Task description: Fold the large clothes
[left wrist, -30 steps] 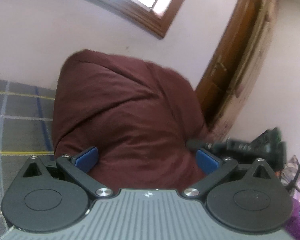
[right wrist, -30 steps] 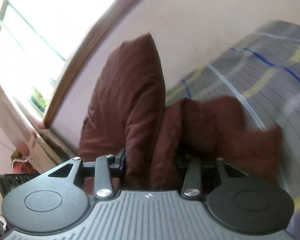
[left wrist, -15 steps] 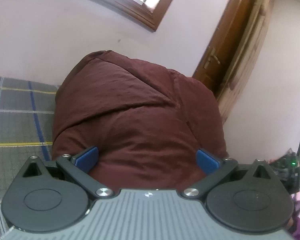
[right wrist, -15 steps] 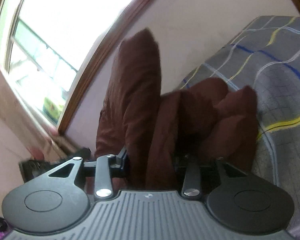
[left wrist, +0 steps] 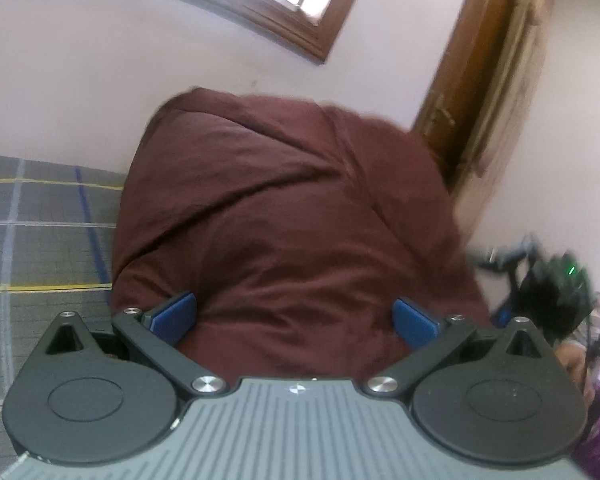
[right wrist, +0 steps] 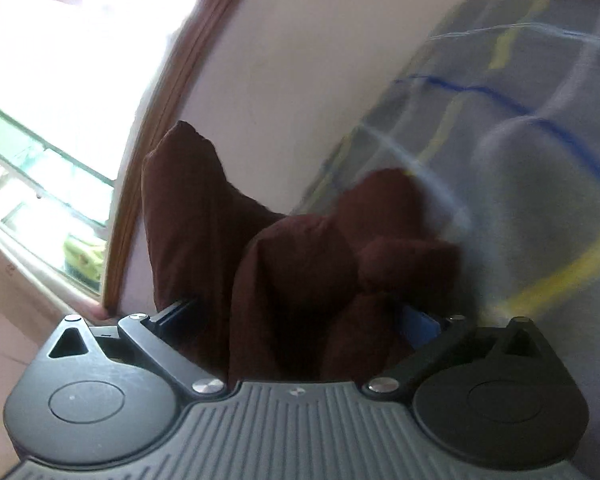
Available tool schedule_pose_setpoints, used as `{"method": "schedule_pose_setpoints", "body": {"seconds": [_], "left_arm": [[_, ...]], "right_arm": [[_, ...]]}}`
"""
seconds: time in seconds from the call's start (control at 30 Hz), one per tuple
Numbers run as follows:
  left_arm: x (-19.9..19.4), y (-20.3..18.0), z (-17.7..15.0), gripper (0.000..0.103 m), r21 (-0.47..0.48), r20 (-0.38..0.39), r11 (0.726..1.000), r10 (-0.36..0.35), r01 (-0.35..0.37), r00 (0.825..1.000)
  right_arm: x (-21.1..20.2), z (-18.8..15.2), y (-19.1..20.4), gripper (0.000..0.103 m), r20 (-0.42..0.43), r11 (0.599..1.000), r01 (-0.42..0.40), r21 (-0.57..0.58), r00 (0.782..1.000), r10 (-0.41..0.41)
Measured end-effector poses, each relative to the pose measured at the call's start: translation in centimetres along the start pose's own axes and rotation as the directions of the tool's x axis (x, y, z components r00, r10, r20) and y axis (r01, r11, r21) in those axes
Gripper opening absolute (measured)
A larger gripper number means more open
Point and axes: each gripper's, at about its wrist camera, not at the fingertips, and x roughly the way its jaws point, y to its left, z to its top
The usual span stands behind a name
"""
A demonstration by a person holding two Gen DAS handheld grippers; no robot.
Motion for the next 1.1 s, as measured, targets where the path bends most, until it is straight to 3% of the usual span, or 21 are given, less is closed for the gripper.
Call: {"method": "schedule_pose_setpoints", "body": {"seconds": [0.03, 0.07, 0.1, 0.2, 0.27, 0.37, 0.47, 0.53, 0.63, 0.73, 0.8, 0.87, 0.97, 1.03, 1.07, 1.1], "left_arm": [[0.0, 0.4, 0.0, 0.103, -0.020, 0.003, 1.000, 0.008, -0.007, 1.000], [0.0, 0.9, 0.0, 0.103, -0.046, 0.007, 0.999, 0.013, -0.013, 1.000], [-0.1, 1.5, 0.0, 0.103, -0.078, 0.011, 0.997, 0.019, -0.018, 1.000], [0.0, 2.5, 0.3, 0.103, -0.134, 0.011, 0.991, 0.005, -0.003, 1.000], [0.2, 1.6, 0.1, 0.103, -0.087, 0.013, 0.996, 0.005, -0.004, 1.000], [0.7, -0.4, 0.1, 0.103, -0.013, 0.013, 1.000, 0.006, -0.006, 1.000], [1.3, -1.0, 0.0, 0.103, 0.014, -0.006, 1.000, 0.000, 0.000, 1.000], [1.4, -1.0, -0.3, 0.103, 0.025, -0.012, 1.000, -0.002, 0.002, 1.000], [1.3, -0.8, -0.3, 0.103, 0.024, -0.014, 1.000, 0.007, -0.007, 1.000], [1.1, -0.8, -0.4, 0.103, 0.021, -0.011, 1.000, 0.010, -0.010, 1.000], [1.2, -1.4, -0.5, 0.103, 0.030, -0.011, 0.999, 0.014, -0.014, 1.000], [1.3, -1.5, -0.4, 0.103, 0.032, -0.010, 0.999, 0.013, -0.012, 1.000], [1.4, -1.4, -0.3, 0.103, 0.024, -0.008, 1.000, 0.012, -0.011, 1.000], [1.5, -1.5, -0.4, 0.103, 0.030, -0.006, 0.999, 0.015, -0.015, 1.000], [1.5, -1.6, -0.4, 0.103, 0.035, -0.006, 0.999, 0.017, -0.017, 1.000], [1.4, -1.6, -0.4, 0.103, 0.040, -0.004, 0.999, 0.022, -0.021, 1.000]], "right_arm": [[1.1, 0.5, 1.1, 0.091, 0.002, 0.997, -0.050, -0.052, 0.999, 0.050], [2.4, 1.1, 2.5, 0.068, -0.017, 0.989, -0.092, -0.119, 0.996, 0.091], [3.4, 1.7, 3.4, 0.058, -0.038, 0.981, -0.118, -0.155, 0.993, 0.114], [6.2, 3.6, 4.7, 0.046, -0.062, 0.957, -0.163, -0.241, 0.986, 0.153], [7.6, 4.1, 3.1, 0.045, -0.054, 0.955, -0.080, -0.286, 0.996, 0.067], [8.4, 4.1, -2.8, 0.042, -0.071, 0.984, -0.061, -0.166, 0.996, 0.050], [7.5, 3.5, -6.0, 0.042, -0.054, 0.994, -0.099, -0.050, 0.994, 0.096], [6.3, 2.9, -6.2, 0.046, -0.030, 0.992, -0.118, -0.040, 0.993, 0.117], [4.2, 3.7, -4.3, 0.057, 0.009, 0.995, -0.076, -0.065, 0.997, 0.077], [1.7, 5.6, -0.6, 0.070, 0.090, 0.985, -0.018, -0.171, 0.995, 0.034], [0.3, 6.3, 2.9, 0.088, 0.113, 0.960, 0.013, -0.279, 0.993, 0.020], [1.4, 6.8, 6.4, 0.095, 0.114, 0.910, 0.076, -0.408, 0.993, -0.032], [5.9, 6.9, 10.5, 0.096, 0.049, 0.833, 0.128, -0.538, 0.991, -0.121], [9.4, 6.6, 11.8, 0.095, 0.016, 0.791, 0.179, -0.585, 0.978, -0.210], [11.0, 6.6, 12.1, 0.081, 0.010, 0.771, 0.209, -0.602, 0.967, -0.254], [12.0, 6.4, 12.2, 0.039, -0.021, 0.775, 0.194, -0.602, 0.966, -0.257]]}}
